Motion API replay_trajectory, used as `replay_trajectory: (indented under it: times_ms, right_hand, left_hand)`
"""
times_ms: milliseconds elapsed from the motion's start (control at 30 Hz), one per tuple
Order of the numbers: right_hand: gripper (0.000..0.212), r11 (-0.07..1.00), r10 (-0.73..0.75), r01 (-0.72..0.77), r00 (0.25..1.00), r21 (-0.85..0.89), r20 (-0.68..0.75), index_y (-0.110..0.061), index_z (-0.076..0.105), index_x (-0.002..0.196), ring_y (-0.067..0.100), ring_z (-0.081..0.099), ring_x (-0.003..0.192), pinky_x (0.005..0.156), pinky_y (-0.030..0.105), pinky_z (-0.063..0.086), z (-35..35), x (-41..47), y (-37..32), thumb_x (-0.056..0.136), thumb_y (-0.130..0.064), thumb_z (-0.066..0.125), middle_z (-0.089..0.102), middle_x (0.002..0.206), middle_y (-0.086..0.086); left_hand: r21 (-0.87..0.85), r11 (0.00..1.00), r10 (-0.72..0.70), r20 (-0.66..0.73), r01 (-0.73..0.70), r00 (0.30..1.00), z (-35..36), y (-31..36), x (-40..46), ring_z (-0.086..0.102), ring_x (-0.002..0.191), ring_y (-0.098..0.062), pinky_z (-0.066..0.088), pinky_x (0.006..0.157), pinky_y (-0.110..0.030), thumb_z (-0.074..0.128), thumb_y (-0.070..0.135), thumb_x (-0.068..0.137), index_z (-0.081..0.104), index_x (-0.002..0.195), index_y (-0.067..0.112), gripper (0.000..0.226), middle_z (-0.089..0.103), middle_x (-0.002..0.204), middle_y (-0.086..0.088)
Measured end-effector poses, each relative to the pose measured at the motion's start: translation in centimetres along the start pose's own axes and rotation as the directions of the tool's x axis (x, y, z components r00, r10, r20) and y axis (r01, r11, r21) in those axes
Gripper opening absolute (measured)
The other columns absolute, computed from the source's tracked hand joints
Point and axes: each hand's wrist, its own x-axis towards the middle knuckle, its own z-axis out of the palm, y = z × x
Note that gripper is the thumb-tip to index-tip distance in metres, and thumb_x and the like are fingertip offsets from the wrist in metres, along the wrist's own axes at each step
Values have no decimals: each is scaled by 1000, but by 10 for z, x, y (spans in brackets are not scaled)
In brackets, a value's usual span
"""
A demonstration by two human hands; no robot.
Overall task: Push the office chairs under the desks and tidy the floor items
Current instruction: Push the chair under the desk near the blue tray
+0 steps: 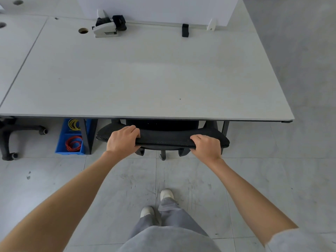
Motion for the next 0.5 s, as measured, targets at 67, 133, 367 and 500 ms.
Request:
replay_trajectory:
  times_ms: [67,133,367,500]
  right_hand:
    - [28,1000,6,-6,1000,-15,14,-16,67,66,17,59,45,38,16,29,2,16,9,45,-22,85,63,55,-4]
    - [30,1000,-5,5,1000,-17,30,-16,68,67,17,59,46,39,16,31,6,23,18,44,-23,85,65,57,-4]
    - [29,999,-33,33,999,-13,10,-16,67,66,15,59,47,43,15,29,14,19,25,44,-23,84,66,60,-5]
    - [27,1000,-17,18,998,-13,61,-16,66,63,17,57,46,42,15,28,13,18,25,44,-21,84,64,56,-5]
  left_hand:
    - [-4,1000,-6,11,6,1000,-1,2,14,55,83,-19,39,52,-29,68,29,77,58,89,15,20,58,87,2]
    - [-2,1000,-18,19,18,1000,1,9,21,54,83,-19,36,52,-28,68,28,77,58,90,15,21,57,87,1]
    - [8,999,-39,27,39,999,8,8,20,53,81,-18,41,52,-28,70,31,75,58,90,17,25,56,87,3]
    - [-10,1000,-23,-11,23,1000,9,9,19,54,74,-18,42,49,-29,73,27,72,60,83,16,21,58,80,2]
